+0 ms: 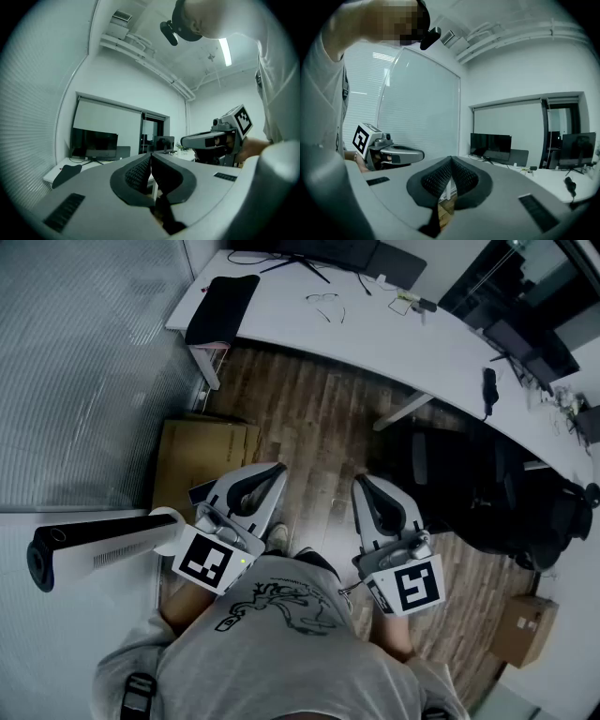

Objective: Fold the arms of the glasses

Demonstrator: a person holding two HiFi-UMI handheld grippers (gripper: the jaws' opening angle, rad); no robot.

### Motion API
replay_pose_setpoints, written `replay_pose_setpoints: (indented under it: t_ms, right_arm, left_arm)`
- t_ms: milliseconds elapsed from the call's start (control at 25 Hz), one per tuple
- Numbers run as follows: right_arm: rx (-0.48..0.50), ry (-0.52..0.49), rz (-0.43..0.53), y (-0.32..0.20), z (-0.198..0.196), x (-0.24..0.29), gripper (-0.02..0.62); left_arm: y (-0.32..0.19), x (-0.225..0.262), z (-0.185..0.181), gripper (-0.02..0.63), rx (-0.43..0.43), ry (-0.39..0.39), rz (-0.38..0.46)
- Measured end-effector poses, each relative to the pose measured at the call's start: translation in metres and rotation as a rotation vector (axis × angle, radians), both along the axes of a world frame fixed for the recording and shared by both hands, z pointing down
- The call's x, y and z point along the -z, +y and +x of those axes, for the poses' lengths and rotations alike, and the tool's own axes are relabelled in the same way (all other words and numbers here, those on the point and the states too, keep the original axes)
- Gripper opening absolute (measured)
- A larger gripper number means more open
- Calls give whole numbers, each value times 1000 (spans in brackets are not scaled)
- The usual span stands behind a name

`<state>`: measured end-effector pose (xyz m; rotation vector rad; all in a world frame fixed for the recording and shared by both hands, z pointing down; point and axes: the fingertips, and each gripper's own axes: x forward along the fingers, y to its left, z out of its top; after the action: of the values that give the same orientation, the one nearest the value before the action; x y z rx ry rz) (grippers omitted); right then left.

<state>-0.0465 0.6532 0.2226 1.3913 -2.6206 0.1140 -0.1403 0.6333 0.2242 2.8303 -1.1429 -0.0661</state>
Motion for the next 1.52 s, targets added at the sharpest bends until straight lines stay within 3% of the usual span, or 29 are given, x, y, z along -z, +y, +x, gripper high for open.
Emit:
replay_pose_setpoints:
  t_ms: [360,680,1000,1520]
  right_arm:
    - [-22,-15,1,-11,-1,-2,9]
    - [-23,-26,10,-54,20,-10,9]
    - [-19,-43,24,-124,61,-3,9]
    - [-14,-63,42,-244,150,12,9]
  left_arm:
    - [-9,-6,-2,21,2,-6,-21]
    - [-52,-20,17,21,-12,-37,-45]
    - [-120,-17,53,21,-1,-87,-65]
    - [-241,0,139,21,11,-91,-53]
